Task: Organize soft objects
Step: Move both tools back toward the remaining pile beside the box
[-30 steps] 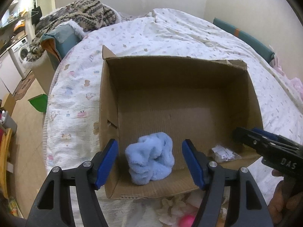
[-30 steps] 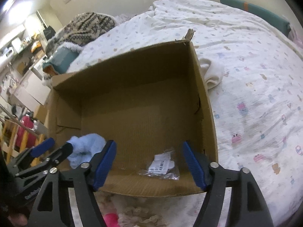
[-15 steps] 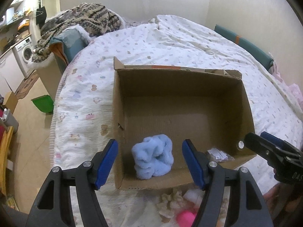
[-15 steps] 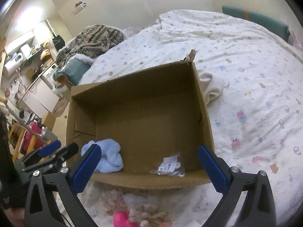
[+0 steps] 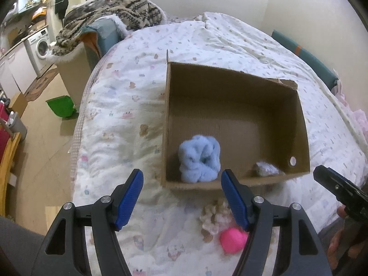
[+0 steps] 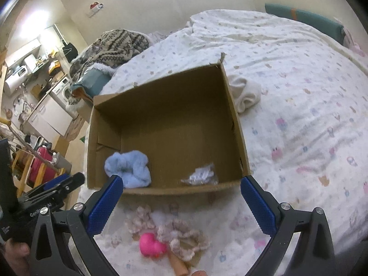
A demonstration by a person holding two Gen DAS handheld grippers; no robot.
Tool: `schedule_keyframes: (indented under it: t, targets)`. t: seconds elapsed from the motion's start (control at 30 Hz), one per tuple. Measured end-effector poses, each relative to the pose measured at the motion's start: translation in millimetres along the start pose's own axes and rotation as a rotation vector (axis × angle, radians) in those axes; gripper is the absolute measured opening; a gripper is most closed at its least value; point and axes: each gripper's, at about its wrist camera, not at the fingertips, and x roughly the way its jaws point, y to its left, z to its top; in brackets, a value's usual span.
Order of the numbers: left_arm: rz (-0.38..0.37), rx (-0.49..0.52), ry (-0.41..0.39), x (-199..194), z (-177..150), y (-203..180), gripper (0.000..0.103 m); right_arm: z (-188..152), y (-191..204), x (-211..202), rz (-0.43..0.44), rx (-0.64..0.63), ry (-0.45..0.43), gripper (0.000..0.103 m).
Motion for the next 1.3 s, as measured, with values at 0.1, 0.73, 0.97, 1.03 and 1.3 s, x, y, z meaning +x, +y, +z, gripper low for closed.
schedule_keyframes:
  t: [0.1, 0.73, 0.97, 1.03, 1.3]
  targets:
    - [0.001, 0.005, 0.011, -5, -9, 1, 0.067, -7, -2, -1, -0.008, 0.010, 0.023, 0.103]
    - [0.043, -0.137, 0.165, 18, -45, 32, 0.067, -52, -13, 31, -0.036, 0.128, 0.264, 0.103]
    - [0.049, -0.150, 0.193, 27, -45, 33, 0.067, -57, -12, 41, -0.061, 0.123, 0.314, 0.103]
    - [0.050, -0.148, 0.198, 29, -45, 32, 0.067, -57, -13, 44, -0.056, 0.135, 0.323, 0.103]
    - [0.048, -0.144, 0.211, 33, -46, 29, 0.067, -58, -25, 61, -0.003, 0.209, 0.377, 0.103]
